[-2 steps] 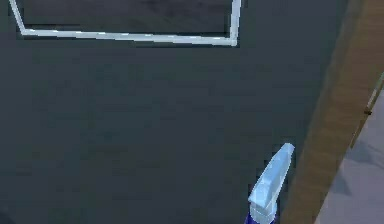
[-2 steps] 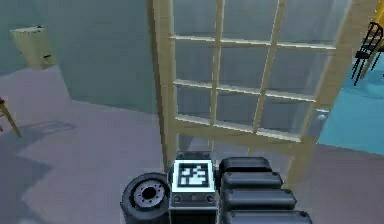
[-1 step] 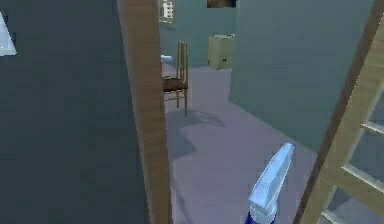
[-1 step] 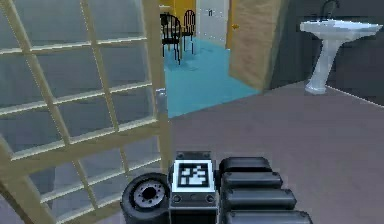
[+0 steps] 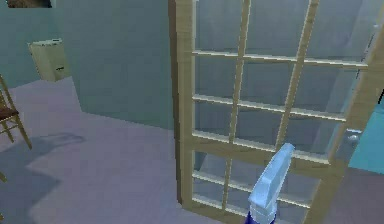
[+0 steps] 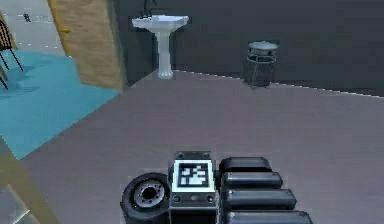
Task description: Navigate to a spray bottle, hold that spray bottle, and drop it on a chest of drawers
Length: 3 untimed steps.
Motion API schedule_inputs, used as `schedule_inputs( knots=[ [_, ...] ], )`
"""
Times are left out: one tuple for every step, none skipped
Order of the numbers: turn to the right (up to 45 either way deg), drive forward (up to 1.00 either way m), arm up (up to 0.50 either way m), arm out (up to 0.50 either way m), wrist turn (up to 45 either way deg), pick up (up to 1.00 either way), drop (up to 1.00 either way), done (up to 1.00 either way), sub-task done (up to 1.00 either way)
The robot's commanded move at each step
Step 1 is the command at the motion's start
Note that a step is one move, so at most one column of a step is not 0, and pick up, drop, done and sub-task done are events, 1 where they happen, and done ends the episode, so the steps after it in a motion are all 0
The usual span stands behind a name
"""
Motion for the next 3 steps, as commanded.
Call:
schedule_inputs(
  knots=[
    [0.0,0.45,0.0,0.0,0.0,0.0,0.0,0.0,0.0],
    [-45.0,0.0,0.0,0.0,0.0,0.0,0.0,0.0,0.0],
    [-12.0,0.0,0.0,0.0,0.0,0.0,0.0,0.0,0.0]
  ],
)
